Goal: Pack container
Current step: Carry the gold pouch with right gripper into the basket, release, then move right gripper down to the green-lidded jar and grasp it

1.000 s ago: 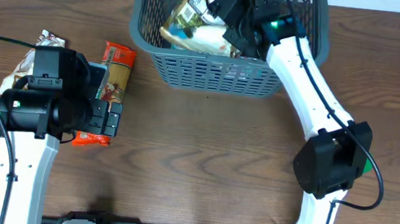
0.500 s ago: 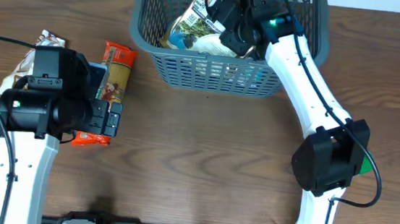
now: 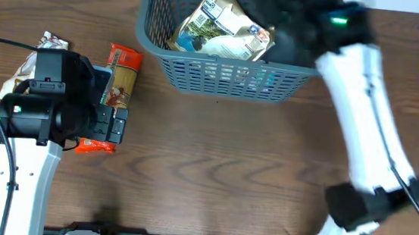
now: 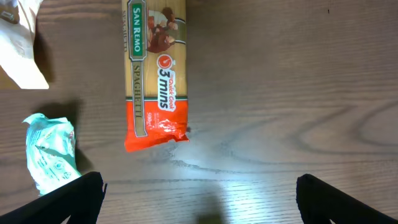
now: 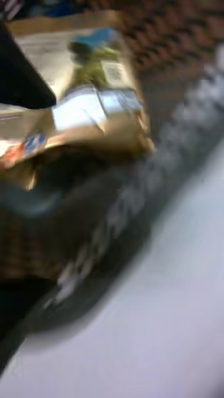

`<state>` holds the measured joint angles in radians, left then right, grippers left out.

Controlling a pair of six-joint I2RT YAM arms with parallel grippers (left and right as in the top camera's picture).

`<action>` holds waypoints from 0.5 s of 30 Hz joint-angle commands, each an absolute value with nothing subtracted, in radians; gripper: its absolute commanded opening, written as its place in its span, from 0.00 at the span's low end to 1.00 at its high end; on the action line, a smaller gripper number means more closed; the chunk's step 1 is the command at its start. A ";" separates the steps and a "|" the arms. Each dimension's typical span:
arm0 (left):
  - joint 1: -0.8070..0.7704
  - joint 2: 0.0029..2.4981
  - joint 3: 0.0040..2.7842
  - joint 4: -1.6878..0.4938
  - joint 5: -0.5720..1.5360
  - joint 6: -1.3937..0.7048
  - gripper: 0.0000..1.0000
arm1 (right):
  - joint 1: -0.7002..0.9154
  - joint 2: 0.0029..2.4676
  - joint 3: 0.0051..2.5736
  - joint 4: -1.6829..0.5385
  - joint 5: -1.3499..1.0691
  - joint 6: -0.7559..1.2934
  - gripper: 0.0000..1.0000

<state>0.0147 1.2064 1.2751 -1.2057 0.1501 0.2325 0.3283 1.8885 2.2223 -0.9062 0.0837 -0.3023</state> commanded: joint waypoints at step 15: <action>0.010 1.206 1.295 -1.208 0.149 0.223 0.99 | -0.347 1.639 2.269 -1.673 0.157 0.423 0.99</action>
<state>0.0147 1.2064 1.2751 -1.2049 0.1501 0.2325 -0.2882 1.6371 2.2745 -1.6207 0.1543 0.3134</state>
